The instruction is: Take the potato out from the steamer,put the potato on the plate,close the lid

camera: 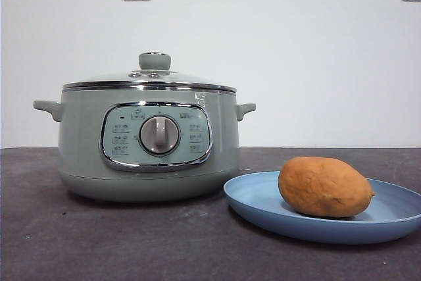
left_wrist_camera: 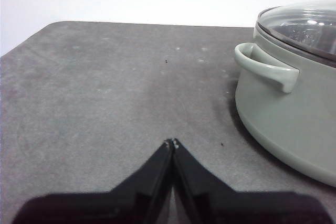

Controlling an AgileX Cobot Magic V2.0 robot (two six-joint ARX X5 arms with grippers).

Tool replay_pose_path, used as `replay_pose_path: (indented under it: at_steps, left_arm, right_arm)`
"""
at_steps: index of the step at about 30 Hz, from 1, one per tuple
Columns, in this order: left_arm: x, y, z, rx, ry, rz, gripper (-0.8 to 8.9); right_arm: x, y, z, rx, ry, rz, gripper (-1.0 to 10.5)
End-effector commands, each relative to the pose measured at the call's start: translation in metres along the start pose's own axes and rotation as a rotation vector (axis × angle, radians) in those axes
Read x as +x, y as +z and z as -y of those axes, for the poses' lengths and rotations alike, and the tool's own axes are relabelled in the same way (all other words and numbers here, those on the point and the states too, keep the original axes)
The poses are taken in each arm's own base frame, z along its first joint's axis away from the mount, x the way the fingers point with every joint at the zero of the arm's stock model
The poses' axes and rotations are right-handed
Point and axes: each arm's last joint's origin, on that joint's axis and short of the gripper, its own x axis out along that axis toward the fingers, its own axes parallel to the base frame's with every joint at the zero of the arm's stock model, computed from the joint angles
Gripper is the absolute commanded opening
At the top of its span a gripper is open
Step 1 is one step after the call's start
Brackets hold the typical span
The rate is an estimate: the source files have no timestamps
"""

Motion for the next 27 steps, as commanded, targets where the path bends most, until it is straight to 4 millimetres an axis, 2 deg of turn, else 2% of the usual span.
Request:
replay_pose_path:
  at_steps: [1,7,12,15,21,27]
  left_arm:
    - [0.001,-0.005,-0.001,-0.005,0.004,-0.01,-0.03]
    - [0.001,-0.005,-0.001,-0.005,0.004,-0.01,-0.03]
    - [0.001,-0.005,-0.001,-0.005,0.004,-0.01,-0.03]
    - [0.001,-0.005,-0.001,-0.005,0.004,-0.01,-0.03]
    - [0.001,-0.005,-0.001,-0.005,0.004,-0.01,-0.03]
    - [0.001,-0.005,-0.001,-0.005,0.004,-0.01,-0.03]
  right_arm:
    - [-0.001,0.001,-0.001,0.001,0.0,0.011,0.0]
    - [-0.02,0.0,0.007,-0.065,-0.106,0.13,0.0]
    - [-0.04,-0.004,0.017,-0.047,-0.244,0.346,0.0]
    - [-0.043,-0.012,0.024,-0.086,-0.322,0.463,0.0]
    - [-0.022,-0.043,0.043,-0.093,-0.39,0.63,0.0]
    - [0.006,-0.077,0.063,0.036,-0.502,0.718,0.0]
